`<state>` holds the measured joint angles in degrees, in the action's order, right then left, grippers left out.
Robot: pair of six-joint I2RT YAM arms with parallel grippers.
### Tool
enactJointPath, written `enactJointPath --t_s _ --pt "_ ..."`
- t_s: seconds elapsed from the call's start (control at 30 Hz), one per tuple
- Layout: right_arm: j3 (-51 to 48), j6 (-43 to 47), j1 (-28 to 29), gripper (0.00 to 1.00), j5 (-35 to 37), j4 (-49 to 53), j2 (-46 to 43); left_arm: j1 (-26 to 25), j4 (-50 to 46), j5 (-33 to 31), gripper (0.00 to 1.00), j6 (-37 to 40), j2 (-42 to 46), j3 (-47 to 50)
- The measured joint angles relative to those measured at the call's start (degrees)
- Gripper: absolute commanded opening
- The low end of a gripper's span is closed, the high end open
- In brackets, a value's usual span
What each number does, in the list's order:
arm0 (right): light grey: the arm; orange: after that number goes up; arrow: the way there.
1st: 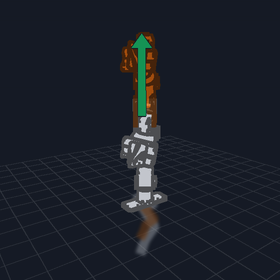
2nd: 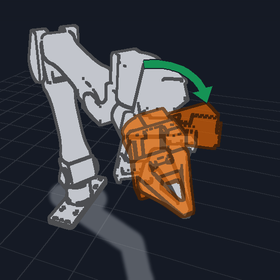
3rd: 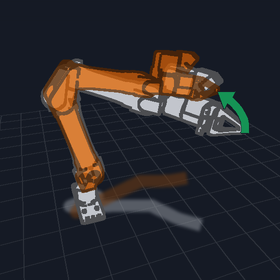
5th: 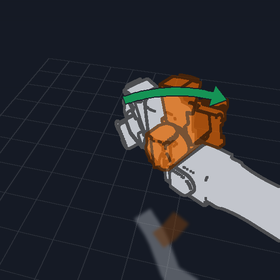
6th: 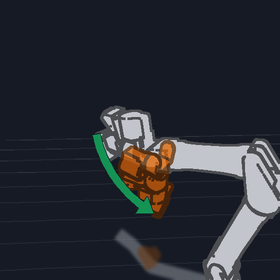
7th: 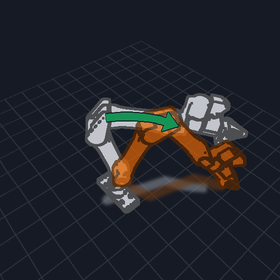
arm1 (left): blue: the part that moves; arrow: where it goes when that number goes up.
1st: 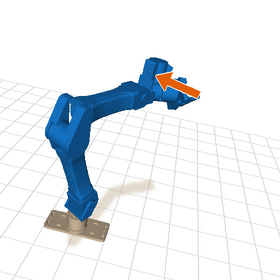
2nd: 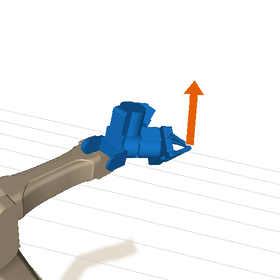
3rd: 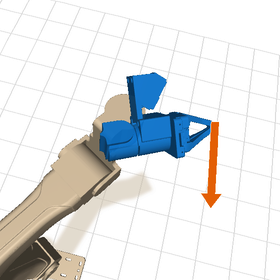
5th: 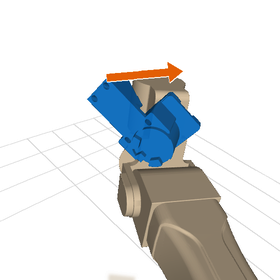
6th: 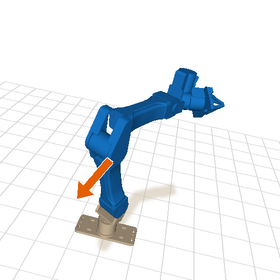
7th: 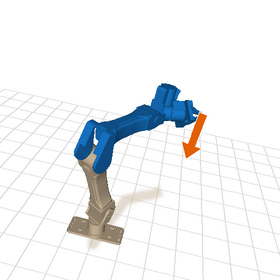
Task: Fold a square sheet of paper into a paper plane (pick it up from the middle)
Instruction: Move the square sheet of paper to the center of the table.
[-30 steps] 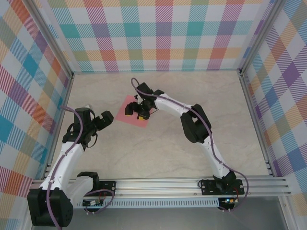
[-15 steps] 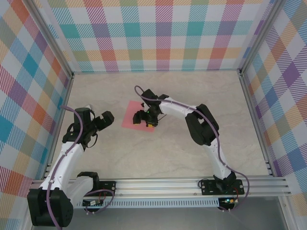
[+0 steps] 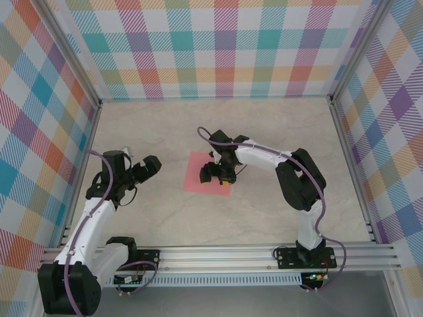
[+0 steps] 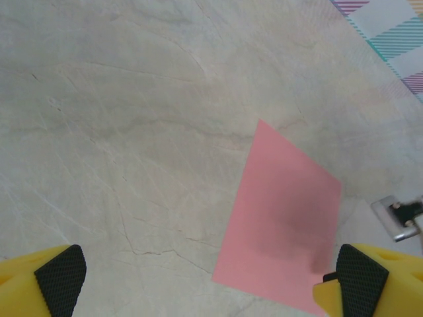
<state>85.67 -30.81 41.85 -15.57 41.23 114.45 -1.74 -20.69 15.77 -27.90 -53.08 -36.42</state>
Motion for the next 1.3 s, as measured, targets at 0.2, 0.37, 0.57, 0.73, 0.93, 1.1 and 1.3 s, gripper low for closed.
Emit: enactJointPath --t_s 0.2,0.37,0.57,0.73,0.93,1.1,1.3 --pt "18.86 -0.92 -0.02 0.76 -0.24 1.53 7.15 0.00 0.02 0.63 1.00 -0.02 -2.89 -0.02" --pt "23.65 -2.12 0.04 0.72 -4.11 1.46 14.82 0.00 -2.23 0.85 1.00 0.07 -4.72 -1.22" --pt "22.88 -1.25 0.52 0.72 -6.88 3.19 19.76 0.00 -5.95 -0.20 1.00 0.48 -4.79 -5.55" --pt "17.22 1.46 0.50 0.70 -7.43 1.66 16.57 0.00 -8.22 0.26 1.00 0.48 -4.79 -5.73" --pt "5.49 3.52 0.55 0.70 -7.08 -0.72 9.49 0.00 -11.85 2.56 1.00 1.33 -3.10 -5.73" --pt "-0.98 3.74 0.55 0.71 -6.14 -2.91 5.27 0.00 -14.08 5.29 1.00 3.17 -0.61 -5.73" --pt "-6.88 2.43 0.55 0.71 -3.89 -5.20 1.25 0.00 -14.10 8.68 1.00 3.74 -0.55 -5.75"
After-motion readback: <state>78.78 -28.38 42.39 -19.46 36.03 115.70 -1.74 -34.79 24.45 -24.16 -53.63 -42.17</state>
